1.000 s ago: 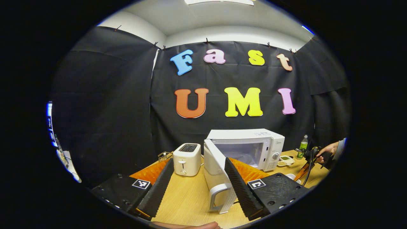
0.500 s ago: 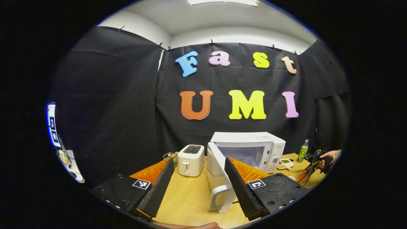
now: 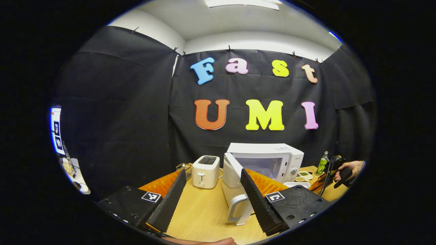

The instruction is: Open the microwave oven with the left hand, put the food in, and close the microwave oven.

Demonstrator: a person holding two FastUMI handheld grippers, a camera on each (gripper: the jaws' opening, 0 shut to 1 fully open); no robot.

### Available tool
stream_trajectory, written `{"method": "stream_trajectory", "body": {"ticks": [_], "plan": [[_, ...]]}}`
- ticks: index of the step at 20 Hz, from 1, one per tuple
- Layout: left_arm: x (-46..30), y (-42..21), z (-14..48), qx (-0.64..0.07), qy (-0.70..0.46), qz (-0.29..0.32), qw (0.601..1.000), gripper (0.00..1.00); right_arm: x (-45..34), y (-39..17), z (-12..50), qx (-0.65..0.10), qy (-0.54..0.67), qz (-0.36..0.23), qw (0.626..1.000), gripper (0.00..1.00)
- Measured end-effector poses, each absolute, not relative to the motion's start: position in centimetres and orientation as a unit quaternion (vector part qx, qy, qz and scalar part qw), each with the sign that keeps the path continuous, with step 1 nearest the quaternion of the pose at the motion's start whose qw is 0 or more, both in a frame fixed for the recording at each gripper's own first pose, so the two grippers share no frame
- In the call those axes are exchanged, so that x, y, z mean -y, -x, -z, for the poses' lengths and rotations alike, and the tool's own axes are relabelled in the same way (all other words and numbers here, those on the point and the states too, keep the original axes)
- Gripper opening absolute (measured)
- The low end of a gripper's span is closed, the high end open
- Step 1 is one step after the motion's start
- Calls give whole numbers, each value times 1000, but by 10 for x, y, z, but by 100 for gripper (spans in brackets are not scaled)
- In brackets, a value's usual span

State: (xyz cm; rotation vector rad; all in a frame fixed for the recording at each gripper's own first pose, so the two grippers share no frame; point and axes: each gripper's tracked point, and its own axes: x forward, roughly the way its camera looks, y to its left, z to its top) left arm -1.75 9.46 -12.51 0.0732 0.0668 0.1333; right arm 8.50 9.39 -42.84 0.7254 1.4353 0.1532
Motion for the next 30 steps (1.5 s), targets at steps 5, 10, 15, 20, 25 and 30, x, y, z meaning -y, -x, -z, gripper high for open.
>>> {"method": "stream_trajectory", "body": {"ticks": [5, 10, 15, 20, 25, 30], "plan": [[-101, 14, 117, -12, -40, -71, 997, 95, -160, -101, 435, -592, -387, -46, 705, 4], [-112, 15, 124, -15, -52, -75, 996, 95, -216, -127, 435, -516, -471, -1, 716, 4], [-125, 13, 129, -15, -56, -79, 995, 95, -260, -133, 445, -465, -517, 34, 718, 4], [-140, 14, 142, -19, -49, -85, 995, 95, -297, -117, 450, -452, -522, 48, 722, 4], [-160, 22, 138, -12, -44, -96, 994, 95, -310, -125, 449, -431, -535, 59, 724, 4], [-175, 24, 141, -17, -31, -102, 994, 95, -302, -165, 456, -384, -550, 97, 735, 0]]}}
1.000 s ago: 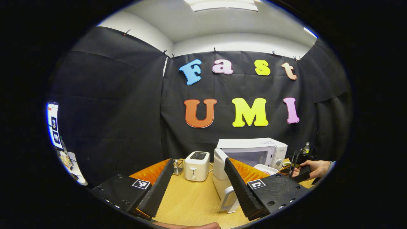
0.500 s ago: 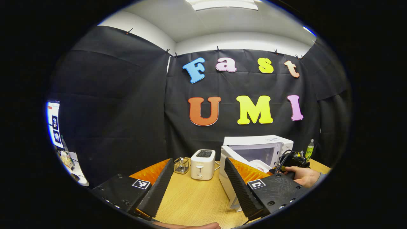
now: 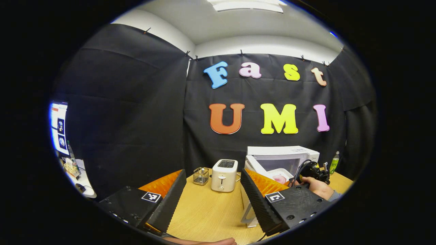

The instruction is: Open the microwave oven with the left hand, put the food in, and close the microwave oven.

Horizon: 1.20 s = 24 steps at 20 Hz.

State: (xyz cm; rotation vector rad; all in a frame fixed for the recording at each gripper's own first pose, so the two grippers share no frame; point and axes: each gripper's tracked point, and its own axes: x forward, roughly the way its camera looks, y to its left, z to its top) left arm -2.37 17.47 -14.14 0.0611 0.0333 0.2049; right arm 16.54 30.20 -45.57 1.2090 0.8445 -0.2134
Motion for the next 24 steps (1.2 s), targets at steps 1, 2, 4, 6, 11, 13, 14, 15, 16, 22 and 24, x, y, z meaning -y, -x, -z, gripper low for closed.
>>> {"method": "stream_trajectory", "body": {"ticks": [1, 2, 4, 6, 11, 13, 14, 15, 16, 22, 24], "plan": [[-179, 25, 142, -19, -32, -105, 994, 95, -301, -174, 460, -376, -553, 105, 736, 4], [-184, 27, 140, -19, -35, -110, 993, 95, -298, -183, 466, -367, -550, 115, 741, 4], [-190, 32, 137, -19, -43, -116, 992, 95, -297, -198, 477, -355, -546, 132, 747, 4], [-191, 35, 135, -13, -51, -112, 992, 95, -301, -213, 486, -349, -548, 136, 748, 4], [-188, 33, 140, 1, -61, -100, 993, 95, -309, -253, 485, -317, -550, 123, 763, 6], [-189, 28, 146, -1, -70, -103, 992, 95, -312, -269, 481, -299, -547, 111, 774, 7], [-187, 25, 148, -2, -73, -101, 992, 95, -315, -277, 480, -289, -550, 105, 777, 8], [-184, 24, 149, -3, -74, -99, 992, 95, -318, -283, 482, -283, -552, 103, 778, 8], [-181, 23, 151, -7, -74, -98, 992, 95, -322, -287, 483, -282, -552, 99, 779, 0], [-175, 25, 155, -11, -67, -86, 994, 94, -323, -293, 492, -272, -547, 95, 786, 5], [-178, 24, 157, -14, -67, -90, 994, 94, -323, -290, 493, -276, -549, 86, 784, 15]]}}
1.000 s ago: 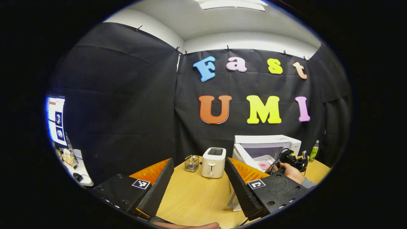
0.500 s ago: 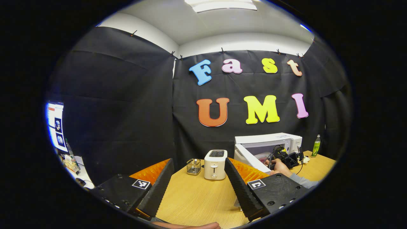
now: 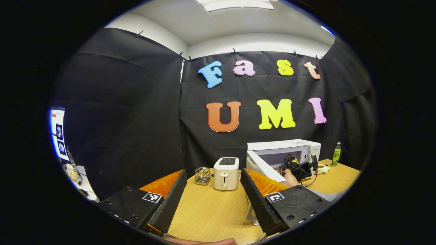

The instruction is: Open the microwave oven with the left hand, put the food in, and close the microwave oven.

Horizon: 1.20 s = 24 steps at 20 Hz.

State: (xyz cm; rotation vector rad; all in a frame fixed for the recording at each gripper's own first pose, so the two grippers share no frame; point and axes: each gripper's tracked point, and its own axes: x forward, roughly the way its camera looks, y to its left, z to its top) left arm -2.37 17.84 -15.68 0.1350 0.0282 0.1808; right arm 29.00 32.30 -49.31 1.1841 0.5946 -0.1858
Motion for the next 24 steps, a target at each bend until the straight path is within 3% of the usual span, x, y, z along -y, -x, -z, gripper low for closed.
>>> {"method": "stream_trajectory", "body": {"ticks": [2, 3, 4, 6, 7, 8, 9, 10, 11, 12, 14, 15, 24], "plan": [[-178, 26, 158, -18, -62, -89, 994, 94, -322, -285, 493, -275, -542, 73, 791, 14], [-177, 26, 160, -21, -58, -86, 994, 94, -324, -283, 490, -272, -548, 61, 789, 4], [-175, 28, 161, -24, -53, -81, 995, 94, -326, -282, 488, -270, -551, 52, 788, 17], [-171, 34, 157, -25, -47, -74, 996, 94, -337, -273, 490, -294, -526, 20, 797, 26], [-173, 36, 157, -23, -50, -75, 996, 94, -343, -265, 489, -305, -515, 2, 801, 20], [-175, 38, 155, -21, -54, -78, 995, 94, -344, -255, 487, -312, -514, -4, 799, 24], [-172, 38, 152, -15, -53, -74, 996, 94, -342, -246, 482, -310, -521, -1, 795, 41], [-166, 39, 149, -10, -47, -62, 997, 94, -339, -238, 478, -309, -520, -1, 797, 29], [-165, 39, 151, -13, -35, -57, 998, 95, -336, -230, 474, -310, -509, -9, 803, 34], [-163, 39, 154, -20, -21, -51, 998, 95, -335, -223, 466, -307, -496, -21, 812, 40], [-172, 37, 157, -23, -1, -57, 998, 95, -324, -212, 458, -308, -451, -38, 837, 67], [-180, 36, 159, -25, 3, -70, 997, 95, -318, -208, 455, -307, -424, -43, 851, 99], [-200, 15, 198, -89, -15, -53, 995, 85, -237, -165, 367, -214, -279, -99, 931, 99]]}}
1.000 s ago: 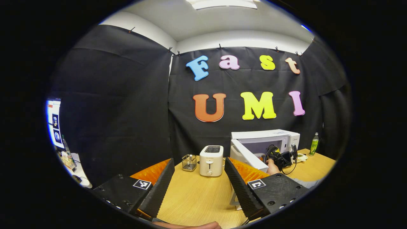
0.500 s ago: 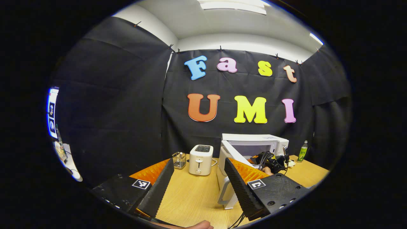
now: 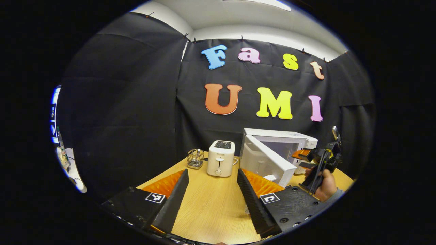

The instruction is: Open the microwave oven with the left hand, put the food in, and close the microwave oven.

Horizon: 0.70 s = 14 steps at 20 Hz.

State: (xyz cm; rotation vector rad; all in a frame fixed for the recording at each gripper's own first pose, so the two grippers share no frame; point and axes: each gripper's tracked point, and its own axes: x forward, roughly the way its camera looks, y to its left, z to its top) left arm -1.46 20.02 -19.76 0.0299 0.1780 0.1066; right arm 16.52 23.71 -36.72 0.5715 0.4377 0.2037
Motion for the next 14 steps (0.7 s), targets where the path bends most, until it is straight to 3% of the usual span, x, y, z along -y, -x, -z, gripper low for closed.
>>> {"method": "stream_trajectory", "body": {"ticks": [1, 2, 3, 4, 5, 7, 9, 10, 14], "plan": [[-200, 10, 199, -86, -23, -51, 995, 63, -227, -160, 353, -201, -269, -107, 936, 99], [-200, 6, 199, -83, -33, -47, 995, 64, -217, -156, 342, -191, -256, -113, 941, 99], [-201, -2, 202, -83, -40, -44, 995, 41, -205, -153, 328, -176, -238, -118, 948, 99], [-201, -8, 207, -83, -39, -42, 995, 38, -193, -149, 315, -165, -221, -118, 954, 99], [-205, -17, 210, -81, -28, -46, 995, 26, -180, -148, 301, -151, -206, -119, 960, 99], [-186, -32, 229, -104, 1, 4, 995, 3, -160, -144, 270, -120, -184, -121, 968, 99], [-188, -51, 242, -101, -13, 13, 995, 6, -141, -138, 236, -86, -163, -118, 976, 99], [-187, -57, 248, -106, -17, 19, 994, 0, -133, -137, 222, -76, -150, -116, 979, 99], [-152, -75, 266, -107, -24, 100, 989, 0, -102, -132, 177, -45, -120, -115, 985, 99]]}}
